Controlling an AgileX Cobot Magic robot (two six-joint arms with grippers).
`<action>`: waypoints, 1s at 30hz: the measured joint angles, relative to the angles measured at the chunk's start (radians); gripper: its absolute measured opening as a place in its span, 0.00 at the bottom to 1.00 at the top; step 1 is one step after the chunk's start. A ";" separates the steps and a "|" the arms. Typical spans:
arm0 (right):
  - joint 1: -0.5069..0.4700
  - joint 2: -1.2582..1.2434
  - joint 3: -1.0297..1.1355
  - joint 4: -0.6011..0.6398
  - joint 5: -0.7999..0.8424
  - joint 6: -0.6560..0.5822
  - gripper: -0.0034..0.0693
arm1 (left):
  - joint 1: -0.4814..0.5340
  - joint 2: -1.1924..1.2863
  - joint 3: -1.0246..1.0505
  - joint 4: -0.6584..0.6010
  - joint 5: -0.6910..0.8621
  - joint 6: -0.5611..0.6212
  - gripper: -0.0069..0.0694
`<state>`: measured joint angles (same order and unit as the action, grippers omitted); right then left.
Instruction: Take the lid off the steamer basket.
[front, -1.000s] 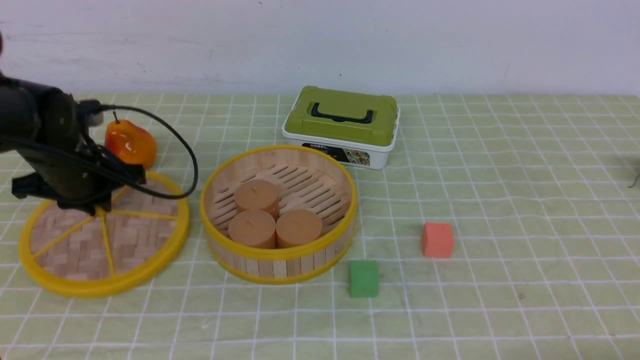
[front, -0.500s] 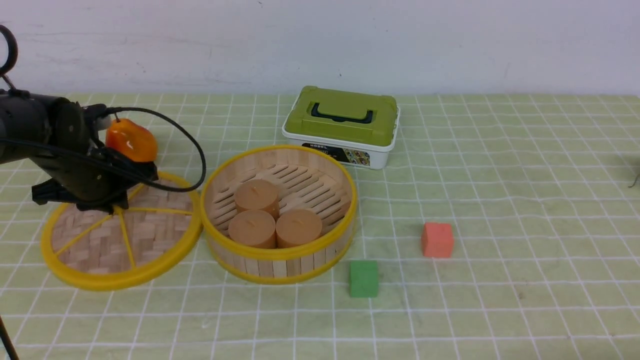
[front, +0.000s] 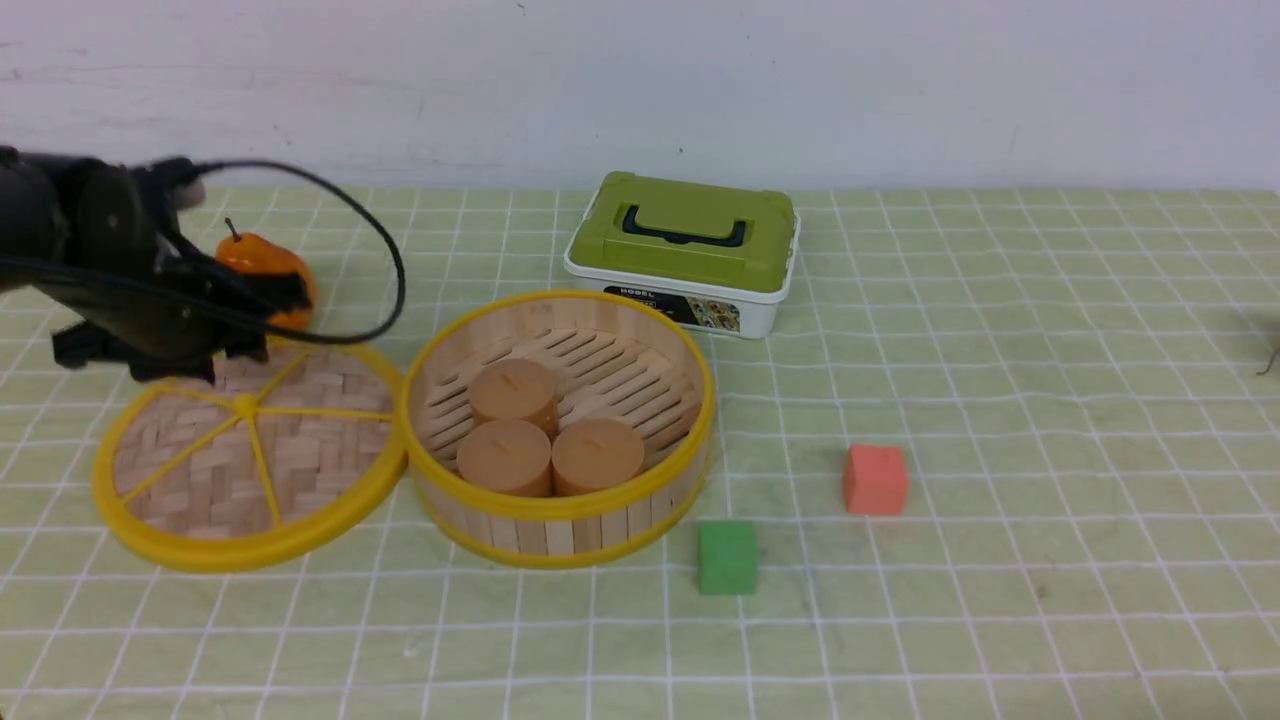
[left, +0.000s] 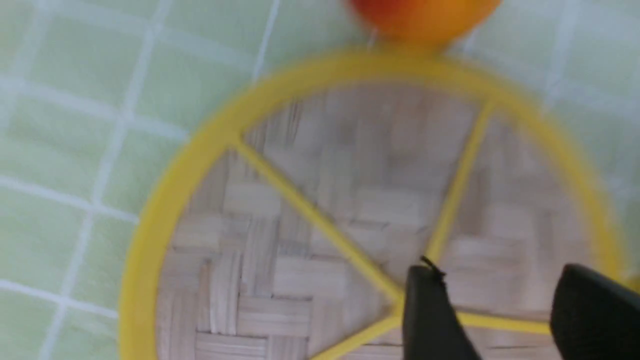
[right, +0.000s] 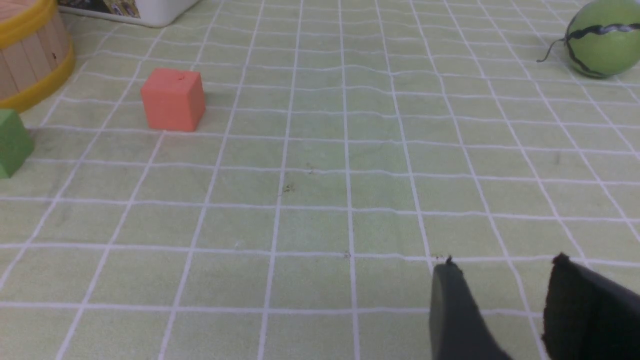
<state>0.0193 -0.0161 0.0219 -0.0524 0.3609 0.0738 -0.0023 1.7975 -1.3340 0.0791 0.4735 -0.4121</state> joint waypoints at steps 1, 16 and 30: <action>0.000 0.000 0.000 0.000 0.000 0.000 0.38 | 0.000 -0.027 0.000 0.002 0.000 0.000 0.55; 0.000 0.000 0.000 0.000 0.000 0.000 0.38 | 0.000 -0.889 0.277 0.017 -0.219 0.027 0.07; 0.000 0.000 0.000 0.000 0.000 0.000 0.38 | 0.000 -1.446 0.949 0.008 -0.202 0.043 0.07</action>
<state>0.0193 -0.0161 0.0219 -0.0524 0.3609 0.0738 -0.0023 0.3516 -0.3846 0.0866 0.2715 -0.3696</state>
